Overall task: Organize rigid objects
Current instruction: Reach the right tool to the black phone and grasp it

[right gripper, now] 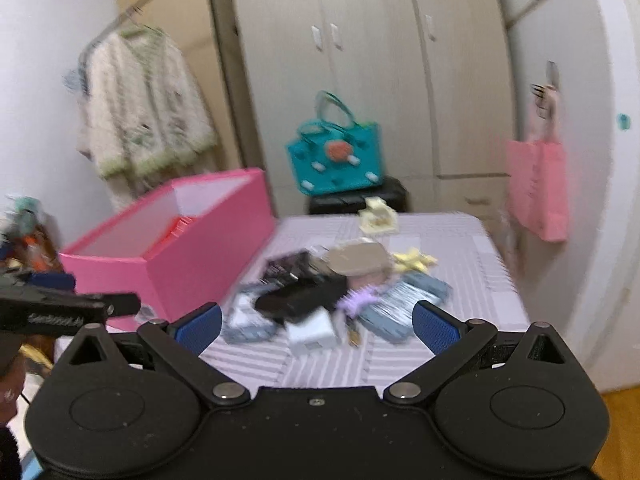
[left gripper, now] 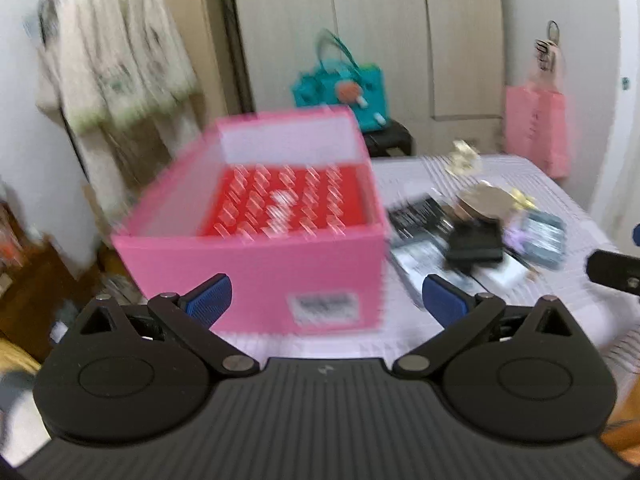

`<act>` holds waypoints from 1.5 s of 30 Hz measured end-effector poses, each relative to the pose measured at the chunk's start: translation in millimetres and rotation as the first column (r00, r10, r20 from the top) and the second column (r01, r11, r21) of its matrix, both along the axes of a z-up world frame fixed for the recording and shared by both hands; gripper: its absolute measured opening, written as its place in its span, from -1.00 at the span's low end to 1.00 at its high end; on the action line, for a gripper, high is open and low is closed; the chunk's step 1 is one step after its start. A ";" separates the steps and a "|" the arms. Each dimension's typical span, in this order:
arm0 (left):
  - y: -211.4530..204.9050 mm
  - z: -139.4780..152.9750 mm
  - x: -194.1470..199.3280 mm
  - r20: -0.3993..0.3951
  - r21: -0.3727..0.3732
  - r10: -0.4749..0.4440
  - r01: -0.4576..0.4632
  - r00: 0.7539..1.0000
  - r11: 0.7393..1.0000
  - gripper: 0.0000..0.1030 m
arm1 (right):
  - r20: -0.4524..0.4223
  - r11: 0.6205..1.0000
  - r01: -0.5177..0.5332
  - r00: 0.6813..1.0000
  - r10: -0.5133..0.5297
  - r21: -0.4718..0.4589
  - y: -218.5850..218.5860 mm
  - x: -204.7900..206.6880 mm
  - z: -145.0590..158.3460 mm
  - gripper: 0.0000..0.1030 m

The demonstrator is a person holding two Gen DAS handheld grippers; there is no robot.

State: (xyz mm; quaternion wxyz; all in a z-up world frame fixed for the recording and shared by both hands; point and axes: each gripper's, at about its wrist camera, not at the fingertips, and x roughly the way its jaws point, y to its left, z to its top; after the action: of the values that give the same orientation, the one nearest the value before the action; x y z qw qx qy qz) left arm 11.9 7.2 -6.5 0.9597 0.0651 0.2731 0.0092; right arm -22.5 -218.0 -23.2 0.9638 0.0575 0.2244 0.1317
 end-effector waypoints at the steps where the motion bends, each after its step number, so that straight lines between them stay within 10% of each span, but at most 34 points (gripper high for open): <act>1: 2.1 3.6 2.7 0.002 0.008 -0.009 0.009 1.000 1.000 1.00 | 0.002 1.000 -0.015 1.000 0.015 0.004 0.5 4.7 -1.2 0.99; 17: 59.3 43.7 72.4 -0.020 0.173 -0.064 0.067 0.998 0.983 1.00 | -0.193 0.984 -0.178 0.965 0.176 0.004 24.4 86.0 -26.0 0.99; 22: 87.3 47.9 102.7 -0.088 0.077 -0.122 0.129 0.989 0.989 1.00 | -0.223 0.980 -0.197 0.957 0.186 -0.024 39.4 108.1 -27.9 0.98; 31: 105.8 40.8 150.6 -0.185 0.227 -0.075 0.117 0.980 0.967 0.92 | -0.340 0.978 -0.165 0.934 0.113 -0.128 71.2 156.0 -39.4 0.99; 35: 114.3 31.1 159.9 -0.236 0.278 -0.099 0.165 0.967 0.946 0.28 | -0.344 0.971 -0.176 0.932 0.111 -0.162 72.6 160.7 -38.6 0.98; 45: 146.4 18.4 186.9 -0.371 0.184 -0.061 0.138 0.927 0.973 -0.31 | -0.406 0.930 -0.300 0.893 0.195 -0.213 62.9 159.9 -20.8 0.69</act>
State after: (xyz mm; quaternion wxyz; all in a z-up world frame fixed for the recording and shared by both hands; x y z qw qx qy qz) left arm 198.8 153.6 11.9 0.8799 0.1791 0.4395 -0.0235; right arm 137.4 -155.2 -44.0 0.8760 -0.0796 0.4273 0.2089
